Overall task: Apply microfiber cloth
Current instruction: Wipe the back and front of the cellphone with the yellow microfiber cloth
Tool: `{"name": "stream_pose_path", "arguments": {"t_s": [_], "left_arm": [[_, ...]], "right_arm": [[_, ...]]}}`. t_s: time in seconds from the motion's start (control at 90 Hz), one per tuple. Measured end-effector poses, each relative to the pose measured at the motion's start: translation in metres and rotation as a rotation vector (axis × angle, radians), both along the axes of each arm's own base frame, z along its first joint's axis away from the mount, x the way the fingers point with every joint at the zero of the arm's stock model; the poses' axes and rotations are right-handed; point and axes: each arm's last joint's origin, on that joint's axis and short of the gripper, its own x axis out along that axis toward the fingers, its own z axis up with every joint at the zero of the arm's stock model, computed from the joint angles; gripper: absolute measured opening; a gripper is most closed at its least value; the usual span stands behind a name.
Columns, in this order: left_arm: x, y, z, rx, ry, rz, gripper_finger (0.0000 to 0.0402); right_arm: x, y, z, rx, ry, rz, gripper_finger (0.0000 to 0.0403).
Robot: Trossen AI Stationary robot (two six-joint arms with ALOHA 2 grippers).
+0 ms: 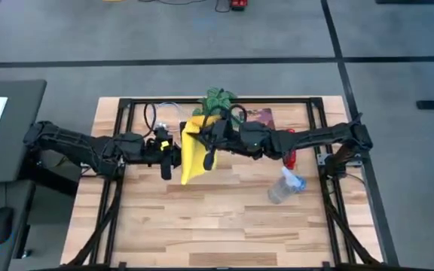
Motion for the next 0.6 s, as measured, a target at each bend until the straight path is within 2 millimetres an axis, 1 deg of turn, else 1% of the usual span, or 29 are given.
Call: {"name": "stream_pose_path", "arguments": {"t_s": [0.133, 0.189, 0.244, 0.3, 0.367, 0.489, 0.6], "left_arm": [[0.0, 0.0, -0.002, 0.01, 0.015, -0.003, 0.0004], [0.0, 0.0, -0.002, 0.017, 0.016, 0.001, 0.0004], [0.0, 0.0, -0.003, 0.026, 0.029, -0.004, 0.0004], [0.0, 0.0, -0.005, 0.031, 0.041, -0.006, 0.0004], [0.0, 0.0, -0.005, 0.03, 0.042, 0.002, 0.0004], [0.0, 0.0, -0.006, 0.03, 0.052, 0.018, 0.0004], [-0.001, 0.001, -0.004, 0.024, 0.04, 0.02, 0.0004]], "right_arm": [[-0.001, 0.004, -0.01, 0.053, 0.108, 0.135, 0.0], [-0.001, 0.009, -0.016, 0.065, 0.165, 0.196, 0.0], [-0.001, 0.013, -0.022, 0.068, 0.208, 0.228, 0.0], [-0.001, 0.014, -0.023, 0.067, 0.223, 0.24, 0.0], [-0.001, 0.014, -0.022, 0.062, 0.21, 0.213, 0.0], [0.0, 0.014, -0.02, 0.036, 0.168, 0.104, 0.0], [-0.001, 0.01, -0.011, 0.01, 0.089, 0.033, 0.0]]}}
